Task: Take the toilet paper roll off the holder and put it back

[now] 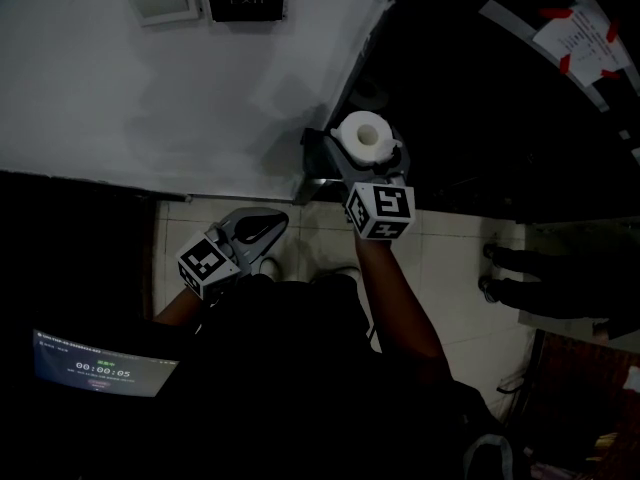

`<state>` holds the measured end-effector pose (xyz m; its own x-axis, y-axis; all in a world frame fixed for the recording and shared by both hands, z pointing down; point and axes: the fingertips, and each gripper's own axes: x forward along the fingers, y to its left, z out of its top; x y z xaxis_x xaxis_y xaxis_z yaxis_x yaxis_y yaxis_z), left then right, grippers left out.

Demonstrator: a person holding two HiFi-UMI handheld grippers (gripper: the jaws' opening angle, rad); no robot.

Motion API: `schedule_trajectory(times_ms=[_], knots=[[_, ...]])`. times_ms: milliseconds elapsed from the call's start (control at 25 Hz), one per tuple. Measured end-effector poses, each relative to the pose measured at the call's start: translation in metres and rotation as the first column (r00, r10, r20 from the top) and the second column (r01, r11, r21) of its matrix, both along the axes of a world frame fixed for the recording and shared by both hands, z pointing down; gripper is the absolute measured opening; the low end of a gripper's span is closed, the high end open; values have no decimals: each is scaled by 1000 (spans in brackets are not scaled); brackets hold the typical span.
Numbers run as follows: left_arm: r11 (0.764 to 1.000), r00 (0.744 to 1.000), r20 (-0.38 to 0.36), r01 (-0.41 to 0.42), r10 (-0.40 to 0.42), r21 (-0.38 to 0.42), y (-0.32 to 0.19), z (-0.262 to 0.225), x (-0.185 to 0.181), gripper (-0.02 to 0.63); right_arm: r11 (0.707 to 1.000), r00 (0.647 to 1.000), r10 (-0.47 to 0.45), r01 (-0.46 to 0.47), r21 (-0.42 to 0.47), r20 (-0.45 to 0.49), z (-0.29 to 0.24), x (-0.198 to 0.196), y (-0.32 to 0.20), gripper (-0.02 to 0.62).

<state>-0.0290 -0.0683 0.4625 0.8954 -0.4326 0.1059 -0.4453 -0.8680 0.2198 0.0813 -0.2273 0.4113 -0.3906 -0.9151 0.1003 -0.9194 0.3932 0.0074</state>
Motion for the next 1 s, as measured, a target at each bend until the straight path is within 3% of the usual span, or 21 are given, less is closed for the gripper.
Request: schedule_trajectory(times_ms=[520, 1000], knots=[[1000, 1000, -5, 0, 0, 0, 1, -3, 6, 0, 999, 999, -32, 32, 9, -11, -7, -1, 5, 468], [1000, 1000, -1, -4, 4, 5, 6, -5, 12, 0, 998, 999, -50, 50, -37, -3, -12, 14, 19, 468]])
